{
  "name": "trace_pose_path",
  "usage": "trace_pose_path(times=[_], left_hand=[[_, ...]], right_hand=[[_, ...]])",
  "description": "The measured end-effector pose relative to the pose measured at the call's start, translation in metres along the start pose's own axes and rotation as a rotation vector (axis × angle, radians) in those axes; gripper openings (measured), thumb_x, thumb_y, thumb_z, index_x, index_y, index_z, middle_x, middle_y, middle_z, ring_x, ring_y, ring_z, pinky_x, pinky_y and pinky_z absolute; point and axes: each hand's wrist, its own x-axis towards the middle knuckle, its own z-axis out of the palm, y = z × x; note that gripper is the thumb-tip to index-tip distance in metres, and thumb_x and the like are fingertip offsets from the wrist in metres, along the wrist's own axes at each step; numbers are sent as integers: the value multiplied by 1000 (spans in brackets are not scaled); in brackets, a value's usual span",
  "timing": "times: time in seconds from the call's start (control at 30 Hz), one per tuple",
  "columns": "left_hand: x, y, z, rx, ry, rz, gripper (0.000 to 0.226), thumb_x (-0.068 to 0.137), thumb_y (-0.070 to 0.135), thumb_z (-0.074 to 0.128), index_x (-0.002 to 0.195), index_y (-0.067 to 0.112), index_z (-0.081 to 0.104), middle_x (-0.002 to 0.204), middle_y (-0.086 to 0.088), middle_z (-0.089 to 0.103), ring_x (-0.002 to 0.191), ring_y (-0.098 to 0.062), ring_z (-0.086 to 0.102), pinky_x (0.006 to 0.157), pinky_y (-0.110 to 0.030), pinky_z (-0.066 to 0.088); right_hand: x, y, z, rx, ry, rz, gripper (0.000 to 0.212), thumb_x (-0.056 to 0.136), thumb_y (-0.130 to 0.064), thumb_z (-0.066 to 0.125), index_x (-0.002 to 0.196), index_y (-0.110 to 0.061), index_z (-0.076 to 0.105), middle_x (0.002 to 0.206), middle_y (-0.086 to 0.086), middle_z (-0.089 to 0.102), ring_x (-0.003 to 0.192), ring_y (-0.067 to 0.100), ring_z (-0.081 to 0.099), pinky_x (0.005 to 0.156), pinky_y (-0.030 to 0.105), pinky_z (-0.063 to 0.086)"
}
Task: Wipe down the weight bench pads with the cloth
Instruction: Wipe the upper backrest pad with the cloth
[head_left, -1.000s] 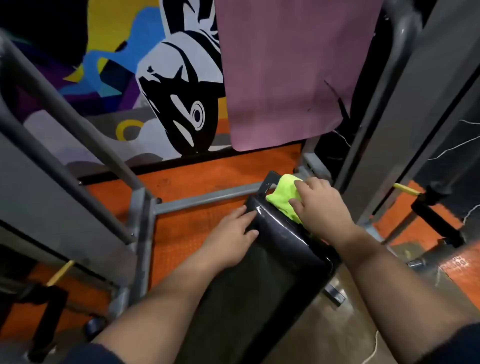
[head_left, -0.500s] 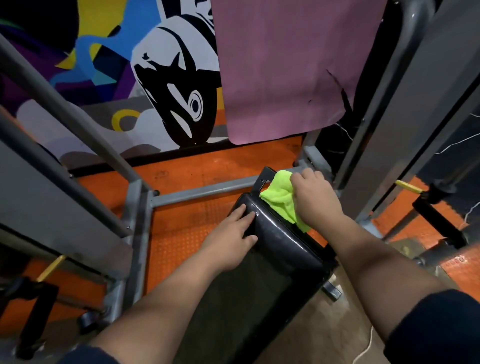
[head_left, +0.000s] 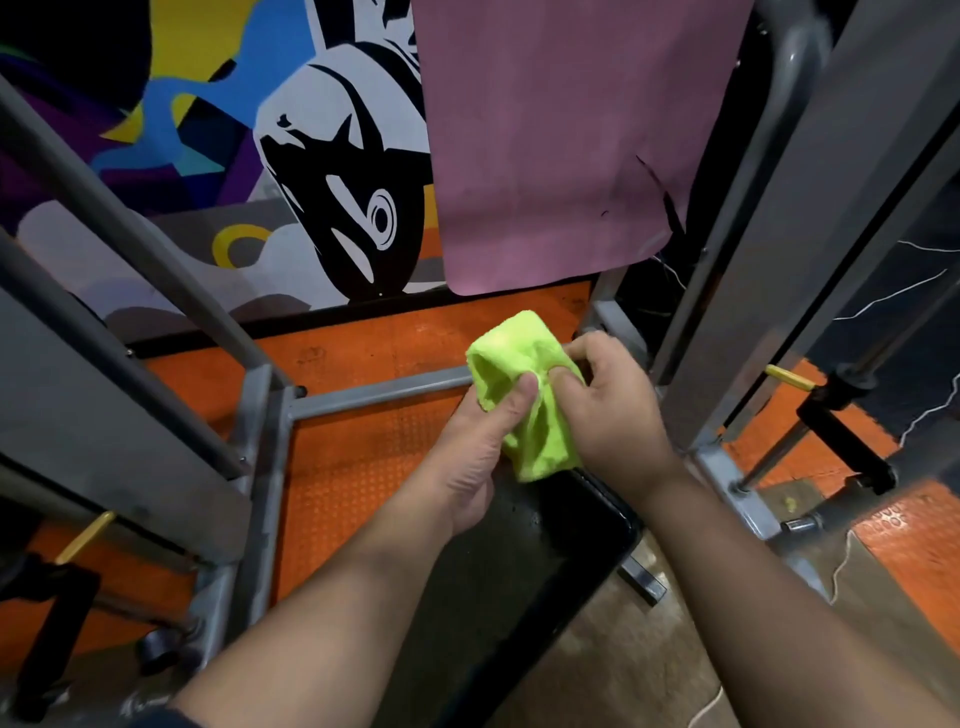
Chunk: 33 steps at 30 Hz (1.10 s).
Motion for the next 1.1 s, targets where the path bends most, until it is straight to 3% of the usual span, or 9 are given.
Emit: trace_pose_path(times=[0.2,0.33,0.43,0.53,0.63,0.73,0.9,1.0,1.1], left_hand=[[-11,-4,0,-114,160,-24,34,94,26,67,127,20,64,111,-3,77,100,-21,74,85,-43,60],[-16,-8,-17,-227,200,-94,33,92,15,66,124,8,65,114,-13,74,106,-34,70,97,-55,53],[-20,-13,-21,-185,253,-57,27,88,7,71,115,4,66,103,-12,77,89,-27,73,81,-44,60],[-21,-20,-19,-26,341,1,11,87,3,72,96,8,68,86,-6,77,71,-18,72,64,-32,59],[-22,-24,-16,70,371,33,12,86,6,74,82,12,64,74,-7,72,67,-21,65,63,-36,52],[-27,-31,-15,68,362,16,11,87,13,75,82,13,65,74,-7,70,66,-15,63,60,-33,52],[-40,-52,-16,-49,171,-81,16,91,13,70,77,21,69,82,-8,70,76,-19,64,65,-35,51],[-32,-69,-30,310,106,-6,6,93,12,66,88,14,68,82,-4,72,76,-15,65,66,-32,52],[-19,-85,-54,873,126,182,12,94,24,65,102,26,73,108,11,69,104,-10,63,93,-34,52]], right_hand=[[-21,-14,5,118,-19,38,10,96,-16,58,87,-20,56,90,0,55,77,10,52,59,18,40],[-30,-17,2,329,-64,195,7,96,-16,59,92,-22,60,88,4,65,77,22,63,63,45,54],[-35,-8,5,406,-52,227,11,95,-12,60,95,-23,62,91,4,66,82,26,64,69,51,56],[-43,-4,13,-2,-5,13,35,91,-4,58,121,-20,58,117,1,54,98,17,55,79,37,49],[-63,-12,22,-545,-27,-261,61,80,-7,64,139,-14,52,140,14,44,128,34,45,97,52,47],[-84,-22,32,-724,-247,-216,80,78,-35,68,150,-17,37,155,13,36,147,37,25,111,62,33],[-93,-9,41,-871,-250,-111,86,71,-38,73,148,-15,41,150,20,43,138,43,39,88,57,51],[-98,18,46,-945,-141,-179,56,86,-27,39,139,-18,54,141,23,53,125,44,52,73,50,52],[-108,50,47,-978,-115,-269,47,92,-21,50,138,-20,55,145,24,49,133,46,45,87,59,46]])
